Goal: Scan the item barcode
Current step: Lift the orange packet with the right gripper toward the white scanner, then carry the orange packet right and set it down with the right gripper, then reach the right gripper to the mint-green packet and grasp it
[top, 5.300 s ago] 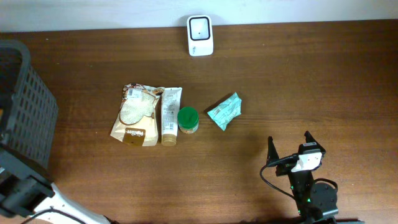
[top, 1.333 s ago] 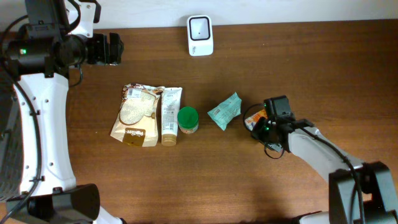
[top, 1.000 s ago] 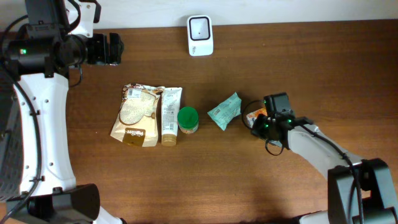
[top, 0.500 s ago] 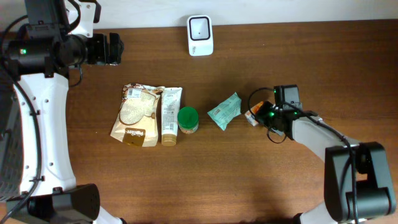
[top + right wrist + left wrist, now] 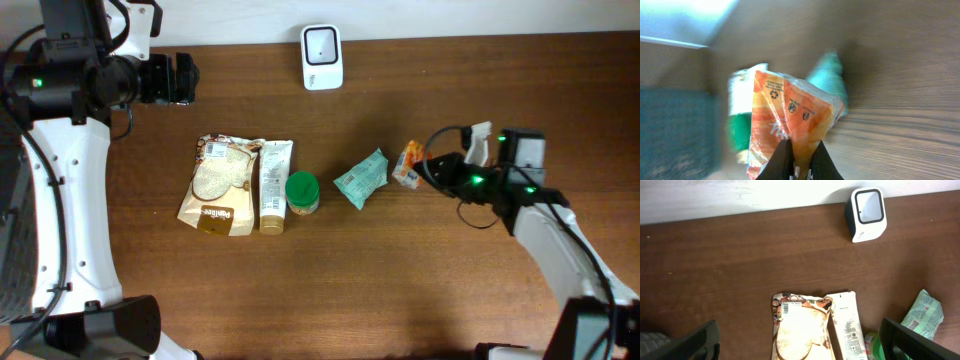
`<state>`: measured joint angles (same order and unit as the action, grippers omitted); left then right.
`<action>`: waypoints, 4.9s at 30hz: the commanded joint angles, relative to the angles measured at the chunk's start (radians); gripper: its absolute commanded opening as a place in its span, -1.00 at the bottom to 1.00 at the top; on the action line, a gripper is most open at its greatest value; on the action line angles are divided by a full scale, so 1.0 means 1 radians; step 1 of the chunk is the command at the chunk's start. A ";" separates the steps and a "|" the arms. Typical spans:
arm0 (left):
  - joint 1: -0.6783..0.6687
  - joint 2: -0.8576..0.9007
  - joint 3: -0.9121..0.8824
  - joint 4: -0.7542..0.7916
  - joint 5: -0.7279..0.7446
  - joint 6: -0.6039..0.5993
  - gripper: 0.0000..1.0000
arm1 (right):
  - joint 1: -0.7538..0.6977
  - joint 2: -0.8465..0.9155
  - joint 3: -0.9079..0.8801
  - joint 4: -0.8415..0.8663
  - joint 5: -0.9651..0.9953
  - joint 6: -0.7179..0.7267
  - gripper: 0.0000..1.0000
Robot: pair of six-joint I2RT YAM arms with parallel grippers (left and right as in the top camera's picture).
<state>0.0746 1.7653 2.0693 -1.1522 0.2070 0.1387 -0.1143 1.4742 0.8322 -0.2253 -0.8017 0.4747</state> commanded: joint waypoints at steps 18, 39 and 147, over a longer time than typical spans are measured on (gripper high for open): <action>0.003 0.002 0.000 0.002 0.014 0.017 0.99 | -0.140 -0.055 0.000 0.542 -0.748 0.516 -0.91; 0.003 0.002 0.000 0.002 0.014 0.016 0.98 | 0.232 0.229 0.164 0.158 -0.154 0.192 -0.91; 0.003 0.002 0.000 0.002 0.014 0.017 0.98 | 0.206 0.644 0.548 -0.296 0.257 -0.381 0.45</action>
<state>0.0746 1.7657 2.0663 -1.1522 0.2104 0.1387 0.0925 2.0724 1.3865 -0.5293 -0.5518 0.2241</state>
